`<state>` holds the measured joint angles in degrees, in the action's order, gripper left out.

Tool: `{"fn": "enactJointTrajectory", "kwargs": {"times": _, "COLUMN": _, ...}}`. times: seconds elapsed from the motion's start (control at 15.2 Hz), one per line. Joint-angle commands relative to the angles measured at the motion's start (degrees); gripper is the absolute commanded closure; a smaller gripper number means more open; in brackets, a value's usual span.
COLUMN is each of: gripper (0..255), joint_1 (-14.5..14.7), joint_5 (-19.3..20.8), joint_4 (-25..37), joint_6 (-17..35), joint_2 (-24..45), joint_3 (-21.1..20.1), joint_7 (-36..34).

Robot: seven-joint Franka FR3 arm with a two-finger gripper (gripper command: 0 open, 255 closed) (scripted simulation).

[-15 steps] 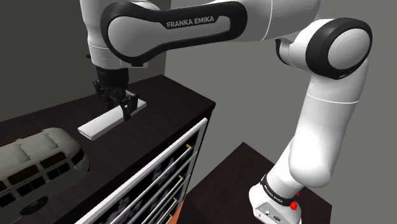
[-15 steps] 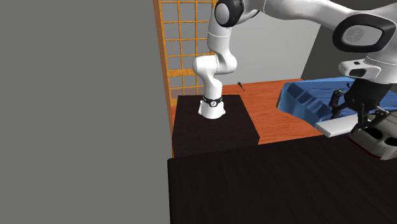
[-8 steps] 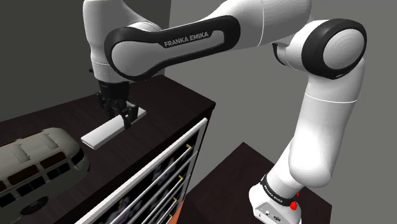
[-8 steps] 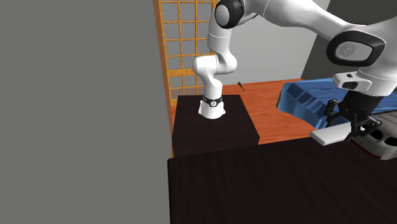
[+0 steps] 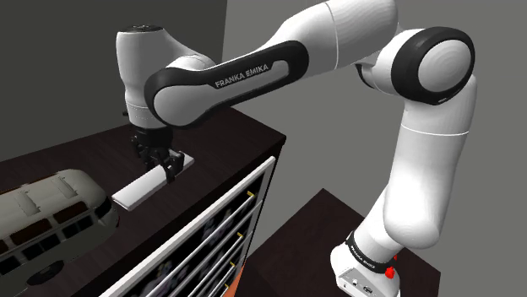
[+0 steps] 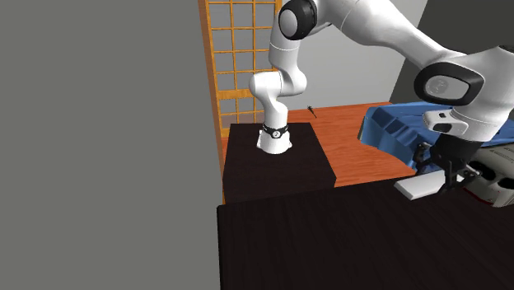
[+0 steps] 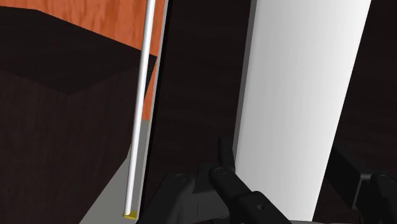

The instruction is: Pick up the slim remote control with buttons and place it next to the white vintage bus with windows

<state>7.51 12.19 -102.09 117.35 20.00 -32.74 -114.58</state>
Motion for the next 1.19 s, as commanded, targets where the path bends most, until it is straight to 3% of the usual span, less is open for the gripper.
{"fn": "enactJointTrajectory", "kwargs": {"times": 0.0, "gripper": 255, "joint_1": 0.22, "joint_5": 0.58, "joint_4": -0.55, "joint_6": 1.31, "joint_2": 0.85, "joint_3": 0.24, "joint_7": -0.39}}
{"fn": "enactJointTrajectory", "kwargs": {"times": 0.33, "gripper": 255, "joint_1": 0.69, "joint_5": 2.04, "joint_4": -2.34, "joint_6": 4.85, "joint_2": 2.92, "joint_3": 0.94, "joint_7": -1.33}}
{"fn": "enactJointTrajectory", "kwargs": {"times": 0.86, "gripper": 255, "joint_1": 0.69, "joint_5": 2.04, "joint_4": -2.34, "joint_6": 4.85, "joint_2": 2.91, "joint_3": 0.94, "joint_7": -1.33}}
{"fn": "enactJointTrajectory", "kwargs": {"times": 0.92, "gripper": 0, "joint_1": 0.69, "joint_5": 2.04, "joint_4": -2.34, "joint_6": 4.85, "joint_2": 2.92, "joint_3": 0.94, "joint_7": -1.33}}
{"fn": "enactJointTrajectory", "kwargs": {"times": 1.12, "gripper": 0, "joint_1": 0.69, "joint_5": 2.04, "joint_4": -2.34, "joint_6": 4.85, "joint_2": 2.91, "joint_3": 0.94, "joint_7": -1.33}}
